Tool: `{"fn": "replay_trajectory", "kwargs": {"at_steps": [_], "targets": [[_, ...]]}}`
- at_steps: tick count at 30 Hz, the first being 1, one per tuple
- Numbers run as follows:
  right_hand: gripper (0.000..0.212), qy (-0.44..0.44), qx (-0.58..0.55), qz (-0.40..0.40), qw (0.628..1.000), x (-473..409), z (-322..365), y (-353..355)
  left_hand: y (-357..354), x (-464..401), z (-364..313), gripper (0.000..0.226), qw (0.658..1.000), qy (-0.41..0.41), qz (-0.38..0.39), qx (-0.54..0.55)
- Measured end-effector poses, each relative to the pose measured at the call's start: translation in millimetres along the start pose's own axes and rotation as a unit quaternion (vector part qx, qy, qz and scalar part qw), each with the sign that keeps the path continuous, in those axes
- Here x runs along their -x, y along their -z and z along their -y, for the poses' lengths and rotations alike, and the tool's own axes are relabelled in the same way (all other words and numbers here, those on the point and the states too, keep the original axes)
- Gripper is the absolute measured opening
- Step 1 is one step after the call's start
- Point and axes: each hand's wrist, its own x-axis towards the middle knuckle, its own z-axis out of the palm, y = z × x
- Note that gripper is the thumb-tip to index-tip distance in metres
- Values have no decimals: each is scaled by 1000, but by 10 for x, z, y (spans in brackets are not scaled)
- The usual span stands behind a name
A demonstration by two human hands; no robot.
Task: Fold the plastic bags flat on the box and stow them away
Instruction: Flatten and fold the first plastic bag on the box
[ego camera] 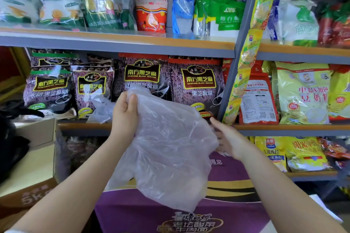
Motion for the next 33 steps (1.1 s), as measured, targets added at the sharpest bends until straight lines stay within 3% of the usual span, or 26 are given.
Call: {"fn": "replay_trajectory", "kwargs": {"at_steps": [3,6,11,15,17,19,21,25,27,29,33], "targets": [[23,-14,91,10,996,-44,-63,-163,-33,-16,-21,31,1000,23,-13,9],[13,0,90,-6,996,-44,-47,-146,-22,-38,-14,33,999,27,-23,7],[31,27,-98,-72,992,-6,8,117,57,-165,66,35,998,39,-54,-16],[29,1,-307,-108,946,-26,127,282,75,-297,127,35,996,46,-71,-29],[20,-28,-362,-86,928,4,205,299,50,-317,133,35,994,55,-86,-32],[31,-40,-375,-58,924,34,258,284,31,-344,155,33,993,65,-98,-19],[27,-5,-410,-40,911,46,299,286,20,-353,167,31,991,73,-103,-32],[18,105,-533,20,839,64,357,319,-11,-362,228,35,992,56,-105,-29],[26,143,-542,41,827,92,388,320,-21,-379,259,35,992,57,-104,-51],[42,148,-532,4,834,84,404,304,-15,-379,292,34,990,76,-108,-54],[28,95,-399,-187,893,5,367,284,-13,-318,307,33,988,103,-99,-57]]}}
